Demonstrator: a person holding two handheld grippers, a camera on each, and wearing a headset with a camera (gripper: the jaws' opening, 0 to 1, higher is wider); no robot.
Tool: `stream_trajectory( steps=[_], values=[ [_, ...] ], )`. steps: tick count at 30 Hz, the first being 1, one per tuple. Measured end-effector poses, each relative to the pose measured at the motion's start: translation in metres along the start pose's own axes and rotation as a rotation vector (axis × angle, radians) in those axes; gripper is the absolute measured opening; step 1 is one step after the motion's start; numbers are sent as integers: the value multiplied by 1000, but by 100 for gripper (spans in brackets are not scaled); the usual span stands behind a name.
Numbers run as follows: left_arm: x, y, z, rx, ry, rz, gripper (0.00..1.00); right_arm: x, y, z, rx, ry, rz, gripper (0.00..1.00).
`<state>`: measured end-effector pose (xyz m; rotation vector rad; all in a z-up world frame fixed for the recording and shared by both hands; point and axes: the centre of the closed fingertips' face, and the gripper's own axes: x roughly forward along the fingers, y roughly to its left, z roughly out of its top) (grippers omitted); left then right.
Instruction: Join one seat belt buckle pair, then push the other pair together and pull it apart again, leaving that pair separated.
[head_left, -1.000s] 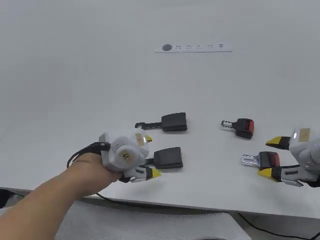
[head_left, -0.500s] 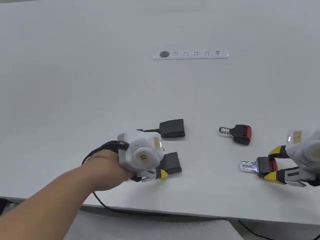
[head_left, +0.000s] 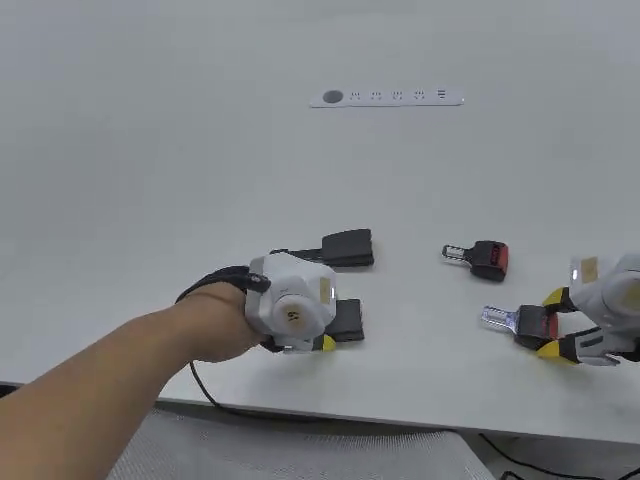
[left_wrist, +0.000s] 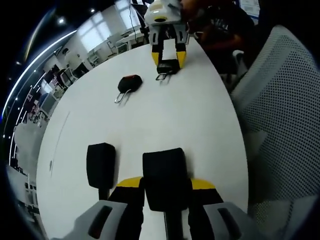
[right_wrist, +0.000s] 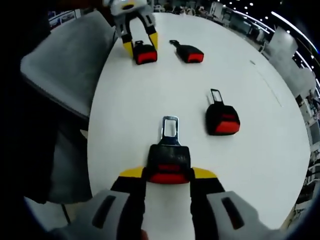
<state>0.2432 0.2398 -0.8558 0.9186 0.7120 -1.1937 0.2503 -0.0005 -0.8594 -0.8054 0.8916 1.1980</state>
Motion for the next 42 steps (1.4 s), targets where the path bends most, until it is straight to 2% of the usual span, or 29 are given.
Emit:
stream_trajectory(
  steps=[4,6,9,22,30,36,42],
  values=[
    [0,0,0,17,-10,-15,34,1,0,1,26,-14,19,35],
    [0,0,0,13,-15,-23,34,2,0,4,68,-19,17,35],
    [1,0,0,9,-11,-27,34,5,5,13,55,-37,10,35],
    [3,-1,1,19,9,-60,34,28,23,62,-8,-99,31,35],
    [2,-2,1,26,15,-55,34,46,30,99,-35,-158,38,34],
    [3,-1,1,33,18,-60,34,56,35,114,-54,-162,52,34],
    [3,-1,1,33,19,-63,34,62,43,125,-109,-130,72,34]
  ],
)
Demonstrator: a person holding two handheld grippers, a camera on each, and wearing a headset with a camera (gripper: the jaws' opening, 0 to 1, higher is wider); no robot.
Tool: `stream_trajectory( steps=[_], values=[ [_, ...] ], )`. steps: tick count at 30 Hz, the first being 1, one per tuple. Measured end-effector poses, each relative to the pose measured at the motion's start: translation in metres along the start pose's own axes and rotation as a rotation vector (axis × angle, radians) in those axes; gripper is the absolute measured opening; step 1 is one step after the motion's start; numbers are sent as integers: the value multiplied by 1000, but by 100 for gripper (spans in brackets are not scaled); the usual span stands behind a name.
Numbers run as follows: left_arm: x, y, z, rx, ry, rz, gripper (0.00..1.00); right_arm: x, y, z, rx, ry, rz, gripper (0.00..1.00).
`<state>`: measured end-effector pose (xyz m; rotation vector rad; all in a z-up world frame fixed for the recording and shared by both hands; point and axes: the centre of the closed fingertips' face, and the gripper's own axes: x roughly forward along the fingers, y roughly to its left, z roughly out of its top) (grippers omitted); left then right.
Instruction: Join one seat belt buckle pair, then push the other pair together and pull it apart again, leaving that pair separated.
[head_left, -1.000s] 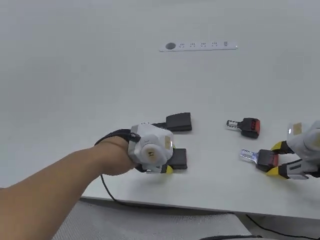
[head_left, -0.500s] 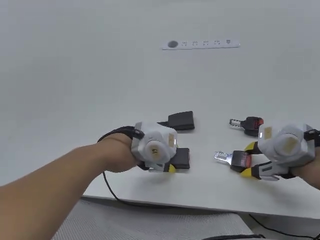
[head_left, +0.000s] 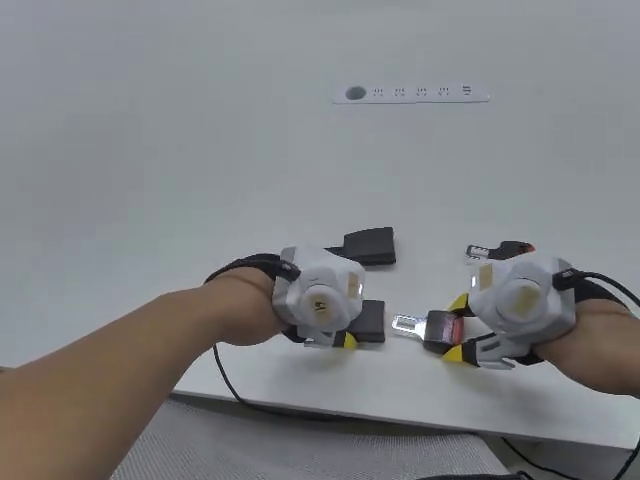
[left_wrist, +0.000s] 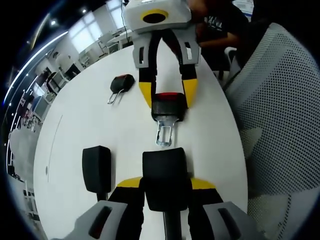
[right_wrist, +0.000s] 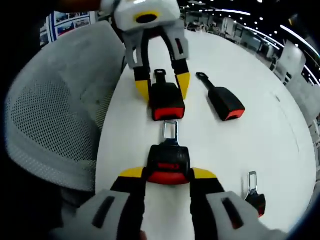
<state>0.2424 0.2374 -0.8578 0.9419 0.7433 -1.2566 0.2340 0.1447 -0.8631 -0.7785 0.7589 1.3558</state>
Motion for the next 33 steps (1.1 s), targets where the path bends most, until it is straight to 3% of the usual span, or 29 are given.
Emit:
stream_trajectory(
  steps=[10,18,24,33],
  values=[
    [0,0,0,-4,7,-4,34,2,-3,8,-65,19,-2,34],
    [1,1,1,-9,2,-6,34,4,-4,9,-50,10,6,34],
    [1,1,2,16,6,-22,34,9,-3,20,-57,-4,13,34],
    [1,1,1,20,-3,-24,33,11,-3,19,-49,-6,24,33]
  ],
)
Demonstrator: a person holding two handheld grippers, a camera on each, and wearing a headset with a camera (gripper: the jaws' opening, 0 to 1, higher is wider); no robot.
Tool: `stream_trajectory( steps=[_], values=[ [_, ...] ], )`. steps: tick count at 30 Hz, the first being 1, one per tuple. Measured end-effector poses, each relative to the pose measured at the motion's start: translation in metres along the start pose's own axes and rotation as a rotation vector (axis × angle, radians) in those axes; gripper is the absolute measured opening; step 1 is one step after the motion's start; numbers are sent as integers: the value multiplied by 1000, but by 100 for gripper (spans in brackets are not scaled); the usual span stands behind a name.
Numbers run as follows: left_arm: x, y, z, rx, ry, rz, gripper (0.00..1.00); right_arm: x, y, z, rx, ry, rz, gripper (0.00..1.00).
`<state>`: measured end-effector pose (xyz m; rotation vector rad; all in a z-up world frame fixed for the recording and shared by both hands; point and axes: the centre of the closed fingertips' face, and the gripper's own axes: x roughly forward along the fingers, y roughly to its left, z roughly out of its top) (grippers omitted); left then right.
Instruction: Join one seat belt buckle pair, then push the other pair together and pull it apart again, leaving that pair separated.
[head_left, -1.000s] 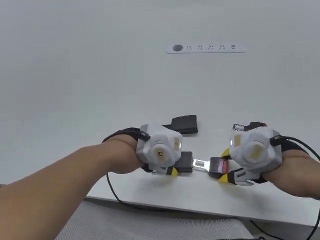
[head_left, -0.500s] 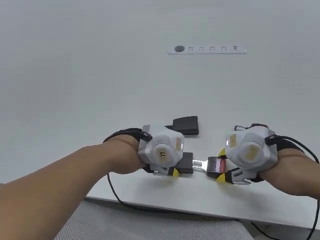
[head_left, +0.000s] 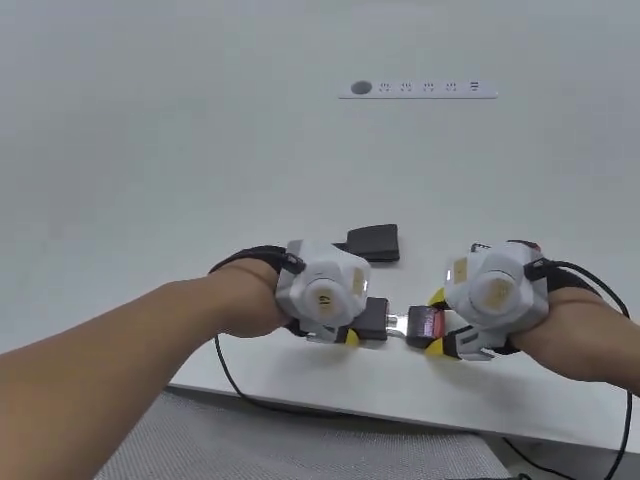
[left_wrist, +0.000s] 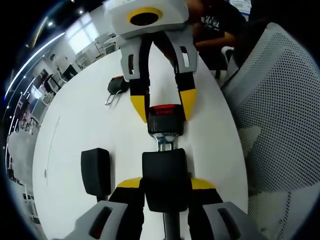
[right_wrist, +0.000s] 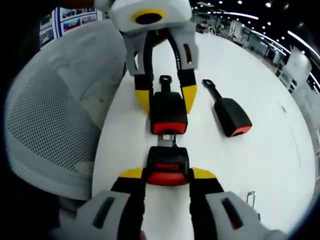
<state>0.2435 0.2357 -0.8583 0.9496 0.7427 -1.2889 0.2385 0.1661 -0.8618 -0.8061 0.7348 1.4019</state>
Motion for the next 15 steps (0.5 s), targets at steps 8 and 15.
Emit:
stream_trajectory(
  steps=[8,15],
  values=[
    [0,1,0,-15,-10,-6,33,9,1,16,6,5,-2,32],
    [1,2,1,-15,2,-14,32,11,0,17,15,22,4,32]
  ],
)
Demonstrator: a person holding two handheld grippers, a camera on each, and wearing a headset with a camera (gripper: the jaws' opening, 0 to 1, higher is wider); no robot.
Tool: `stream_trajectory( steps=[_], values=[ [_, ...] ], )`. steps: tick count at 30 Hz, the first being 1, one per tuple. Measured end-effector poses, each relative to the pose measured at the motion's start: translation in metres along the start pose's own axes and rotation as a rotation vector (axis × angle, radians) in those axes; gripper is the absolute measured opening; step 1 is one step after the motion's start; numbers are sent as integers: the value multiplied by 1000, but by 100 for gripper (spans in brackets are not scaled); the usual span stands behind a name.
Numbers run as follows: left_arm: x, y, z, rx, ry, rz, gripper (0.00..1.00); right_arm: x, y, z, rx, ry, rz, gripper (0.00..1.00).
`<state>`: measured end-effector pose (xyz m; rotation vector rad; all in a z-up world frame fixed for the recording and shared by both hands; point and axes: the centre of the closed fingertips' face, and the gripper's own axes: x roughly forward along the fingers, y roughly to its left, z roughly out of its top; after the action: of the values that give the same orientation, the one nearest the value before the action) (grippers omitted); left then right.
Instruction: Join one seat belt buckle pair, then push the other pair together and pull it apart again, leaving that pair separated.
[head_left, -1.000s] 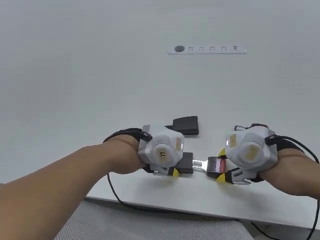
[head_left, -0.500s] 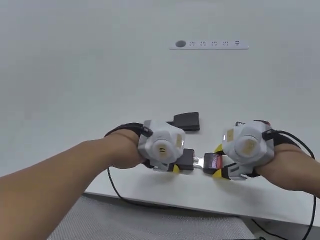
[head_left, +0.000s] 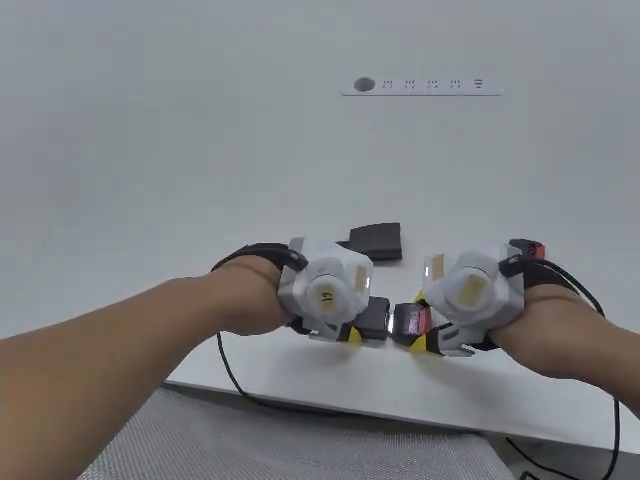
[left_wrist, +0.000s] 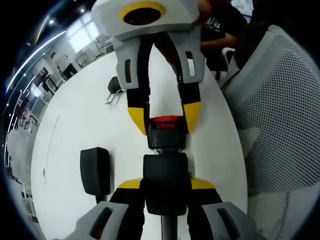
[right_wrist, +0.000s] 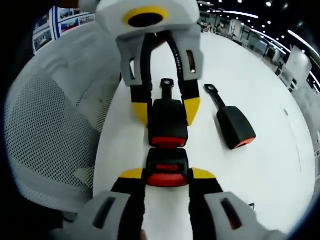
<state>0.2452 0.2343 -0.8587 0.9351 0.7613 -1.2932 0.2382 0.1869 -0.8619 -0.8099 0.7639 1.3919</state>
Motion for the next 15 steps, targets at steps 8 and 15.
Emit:
stream_trajectory(
  steps=[8,15],
  values=[
    [0,1,-1,-5,12,8,33,0,-1,1,3,-6,-5,32],
    [-2,2,-4,-11,-34,12,33,-1,0,-1,-4,-11,2,32]
  ],
)
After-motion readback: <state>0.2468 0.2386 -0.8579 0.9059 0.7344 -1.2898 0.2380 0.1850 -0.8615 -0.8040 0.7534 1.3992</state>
